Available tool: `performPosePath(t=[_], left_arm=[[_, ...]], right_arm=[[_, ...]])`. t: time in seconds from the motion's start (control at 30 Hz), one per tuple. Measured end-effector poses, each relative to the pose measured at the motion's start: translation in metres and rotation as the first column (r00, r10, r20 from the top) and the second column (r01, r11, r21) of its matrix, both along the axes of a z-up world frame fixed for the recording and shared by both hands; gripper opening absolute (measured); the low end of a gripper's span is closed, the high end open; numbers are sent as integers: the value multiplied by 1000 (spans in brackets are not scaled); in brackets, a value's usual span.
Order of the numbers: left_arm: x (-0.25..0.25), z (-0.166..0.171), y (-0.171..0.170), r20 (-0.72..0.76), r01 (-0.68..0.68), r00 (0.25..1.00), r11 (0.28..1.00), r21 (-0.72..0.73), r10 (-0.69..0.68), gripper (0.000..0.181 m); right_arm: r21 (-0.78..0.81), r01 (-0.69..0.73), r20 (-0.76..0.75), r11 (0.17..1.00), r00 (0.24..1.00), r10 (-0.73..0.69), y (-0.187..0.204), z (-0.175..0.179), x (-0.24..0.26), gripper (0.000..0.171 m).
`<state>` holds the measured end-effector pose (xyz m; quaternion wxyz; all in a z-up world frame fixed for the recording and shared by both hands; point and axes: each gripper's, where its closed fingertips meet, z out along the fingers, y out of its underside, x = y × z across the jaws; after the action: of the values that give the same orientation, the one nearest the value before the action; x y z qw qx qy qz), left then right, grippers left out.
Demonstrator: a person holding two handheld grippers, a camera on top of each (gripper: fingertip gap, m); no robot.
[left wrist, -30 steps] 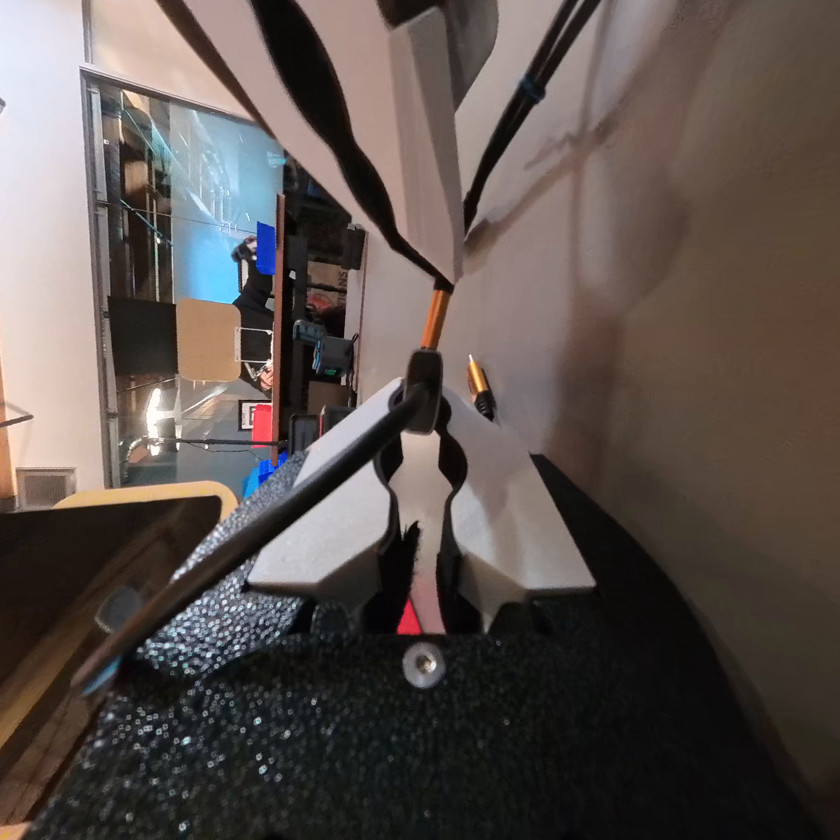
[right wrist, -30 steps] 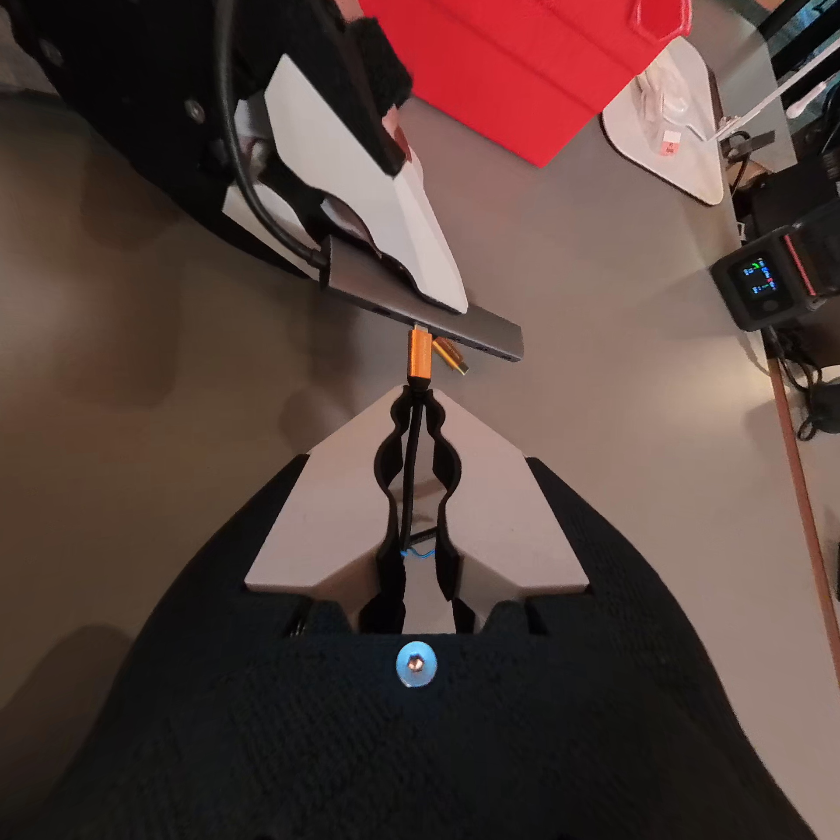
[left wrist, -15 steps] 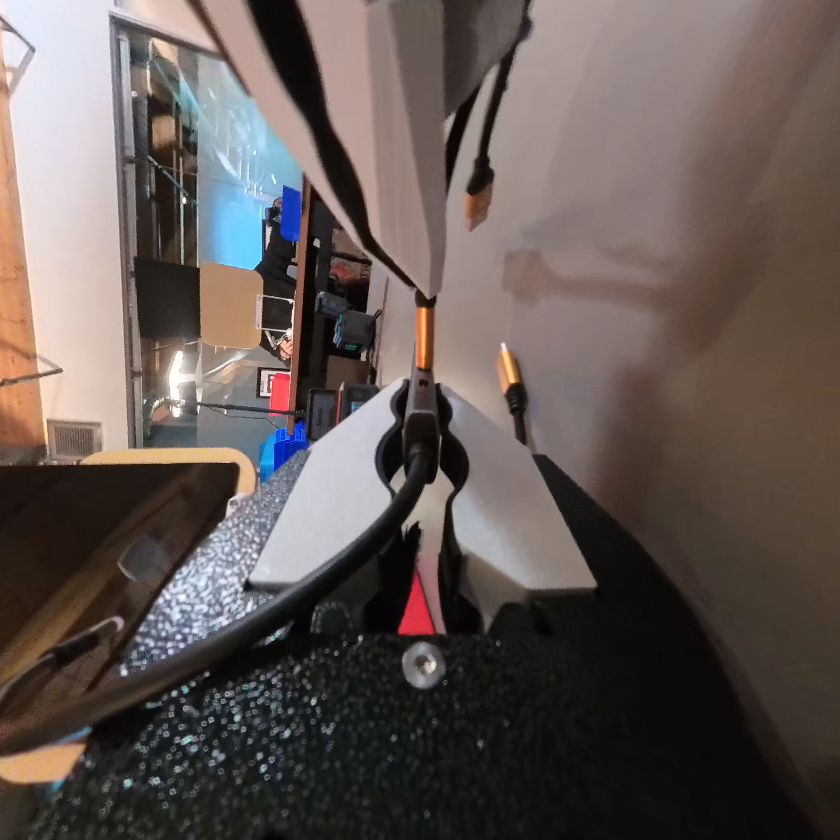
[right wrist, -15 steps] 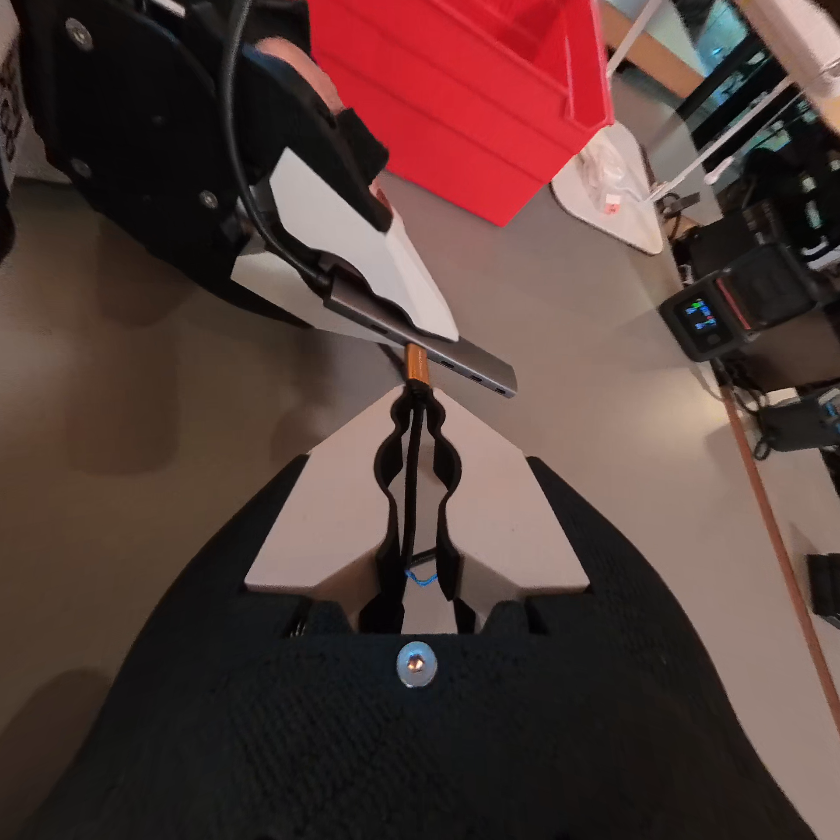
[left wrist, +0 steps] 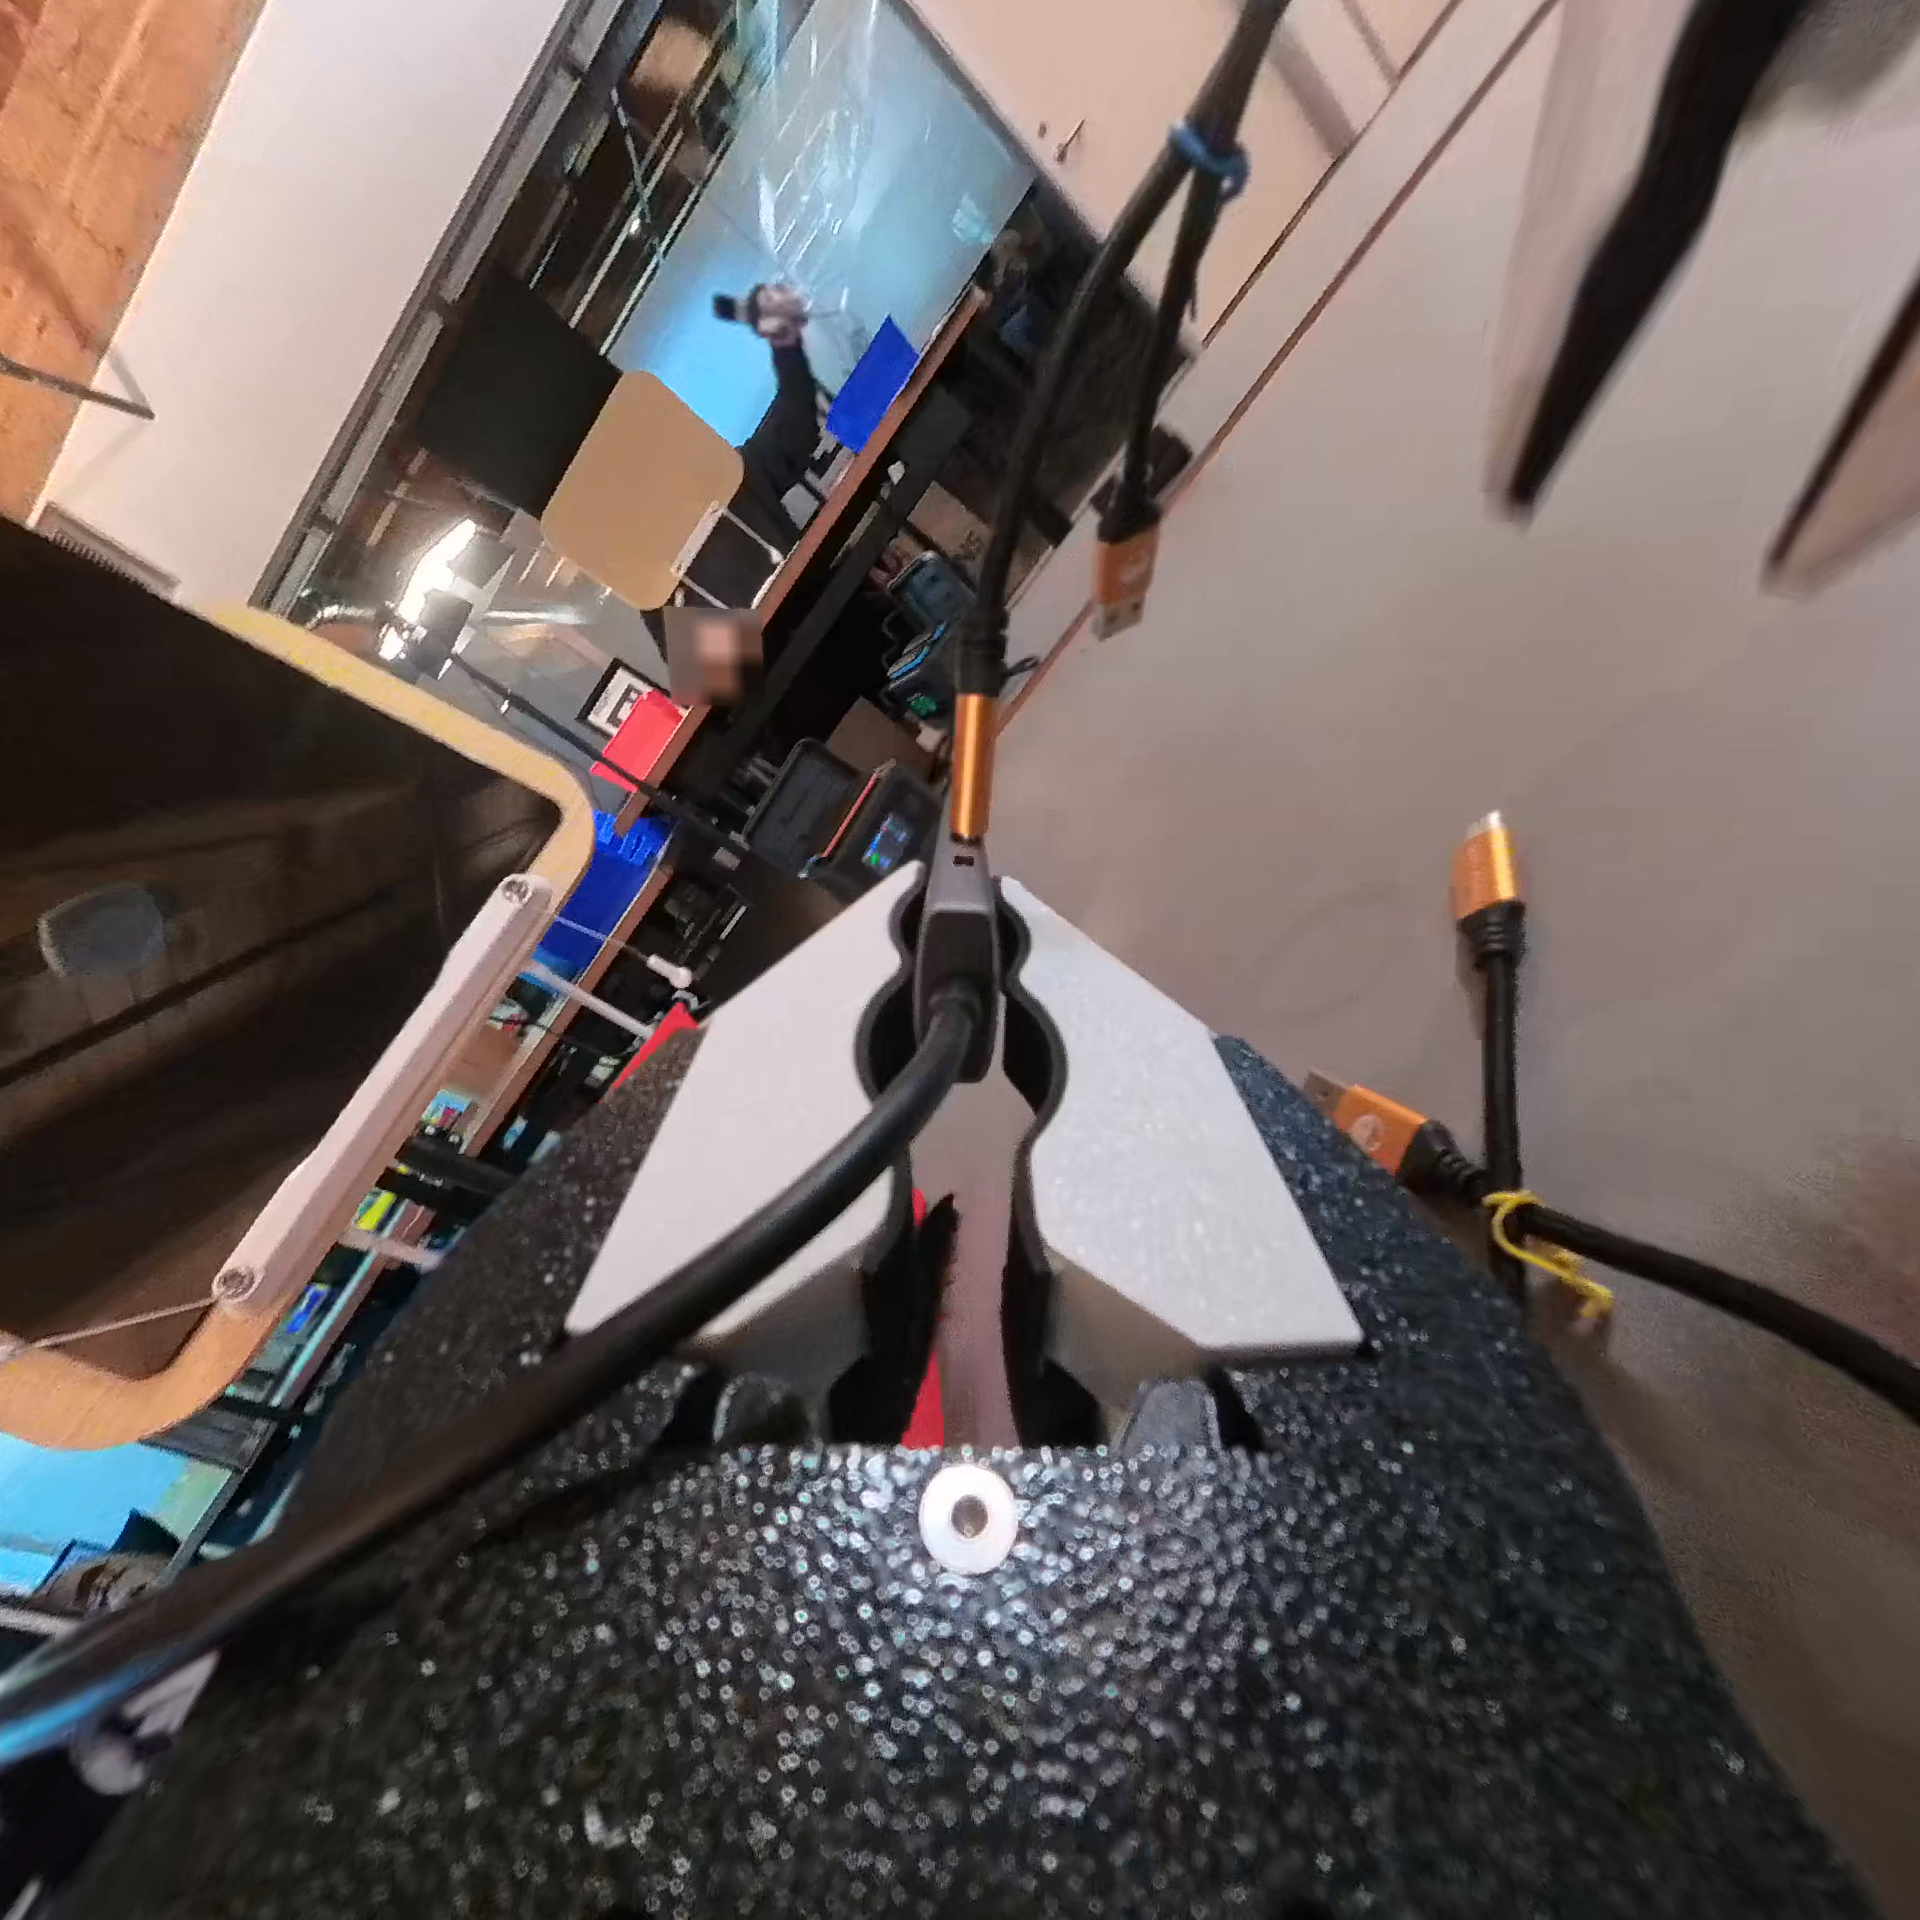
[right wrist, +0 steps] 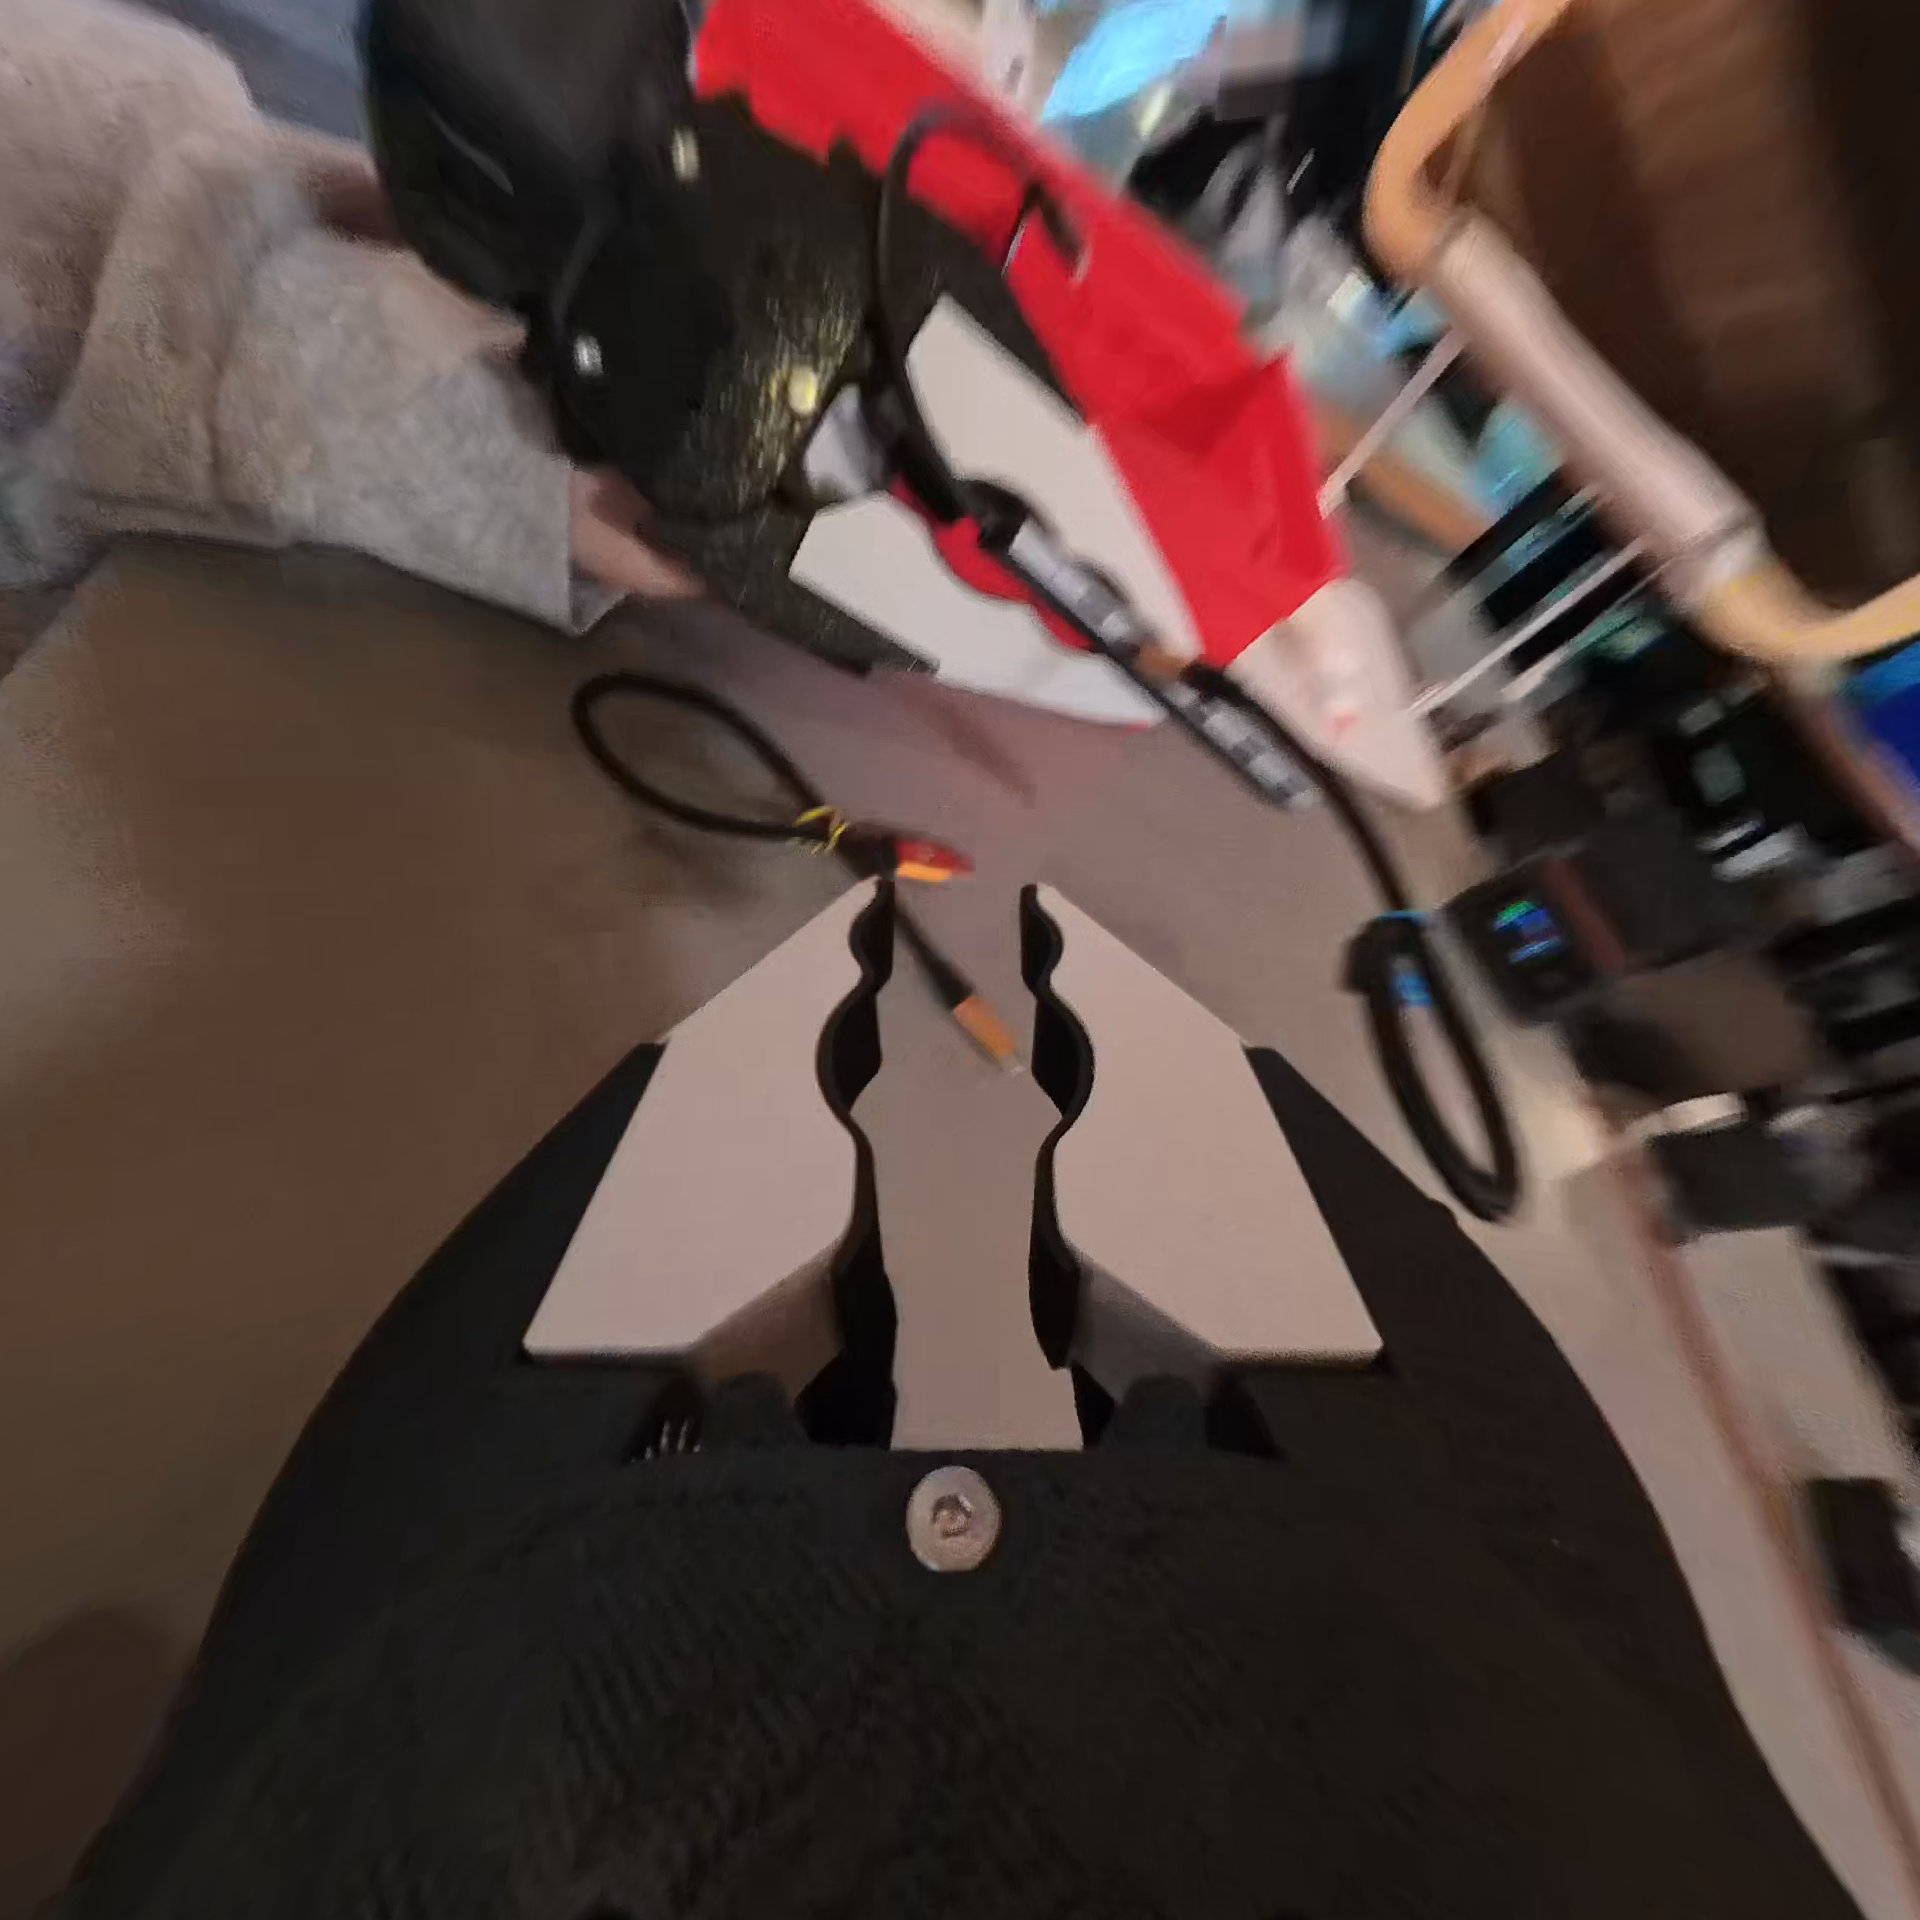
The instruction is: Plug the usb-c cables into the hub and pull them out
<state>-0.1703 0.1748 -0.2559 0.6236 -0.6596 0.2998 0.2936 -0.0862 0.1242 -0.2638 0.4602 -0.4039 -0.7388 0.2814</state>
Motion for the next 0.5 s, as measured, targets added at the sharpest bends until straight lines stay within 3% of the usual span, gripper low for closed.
performPosePath(t=[0.03,0.2,0.5], left_arm=[[4,-1,1,-9,13,1000,1000,-3,-13,8],[9,-1,1,-31,38,999,999,7,-37,8],[-4,0,3,60,42,997,999,6,-42,8]], right_arm=[[-36,11,53,999,999,-9,1,-13,-4,24],[-260,18,135,965,991,18,-3,-43,-25,30],[-169,124,327,978,943,-63,24,-70,-38,40]])
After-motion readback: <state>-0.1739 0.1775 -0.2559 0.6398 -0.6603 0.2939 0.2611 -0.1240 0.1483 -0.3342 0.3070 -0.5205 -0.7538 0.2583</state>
